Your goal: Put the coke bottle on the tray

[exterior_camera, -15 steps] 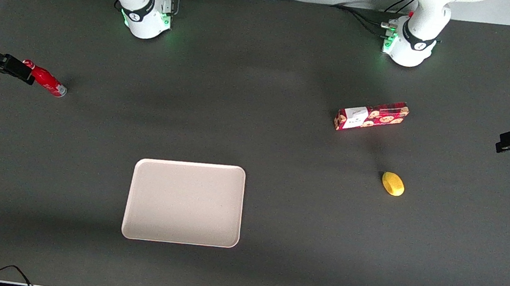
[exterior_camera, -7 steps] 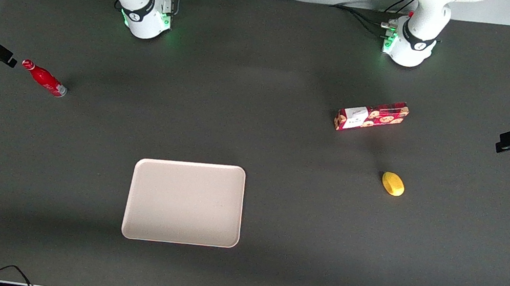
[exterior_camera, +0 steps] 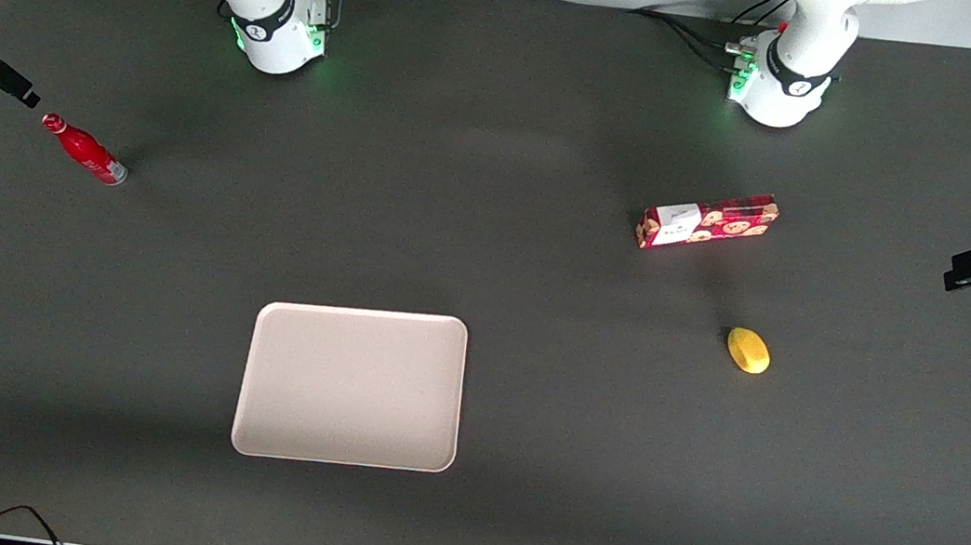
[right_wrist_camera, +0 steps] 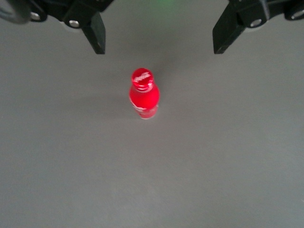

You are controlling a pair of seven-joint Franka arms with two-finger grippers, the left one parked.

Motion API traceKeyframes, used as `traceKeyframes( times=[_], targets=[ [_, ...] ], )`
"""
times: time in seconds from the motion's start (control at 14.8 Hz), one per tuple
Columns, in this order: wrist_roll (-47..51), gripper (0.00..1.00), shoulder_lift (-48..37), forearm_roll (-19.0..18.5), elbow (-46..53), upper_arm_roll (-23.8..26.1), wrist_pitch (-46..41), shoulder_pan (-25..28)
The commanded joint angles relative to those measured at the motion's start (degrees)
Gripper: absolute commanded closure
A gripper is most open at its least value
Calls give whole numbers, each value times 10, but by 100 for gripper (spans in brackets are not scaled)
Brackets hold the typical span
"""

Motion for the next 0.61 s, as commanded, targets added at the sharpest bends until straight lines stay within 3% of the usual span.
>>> traceKeyframes(
  times=[0.0,0.27,0.54],
  targets=[
    [-38,0,-19,4,-83,1,98,-47],
    [-64,0,3,9,-104,-3,128,-76],
    [-111,0,52,41,-104,-4,170,-81]
  ],
)
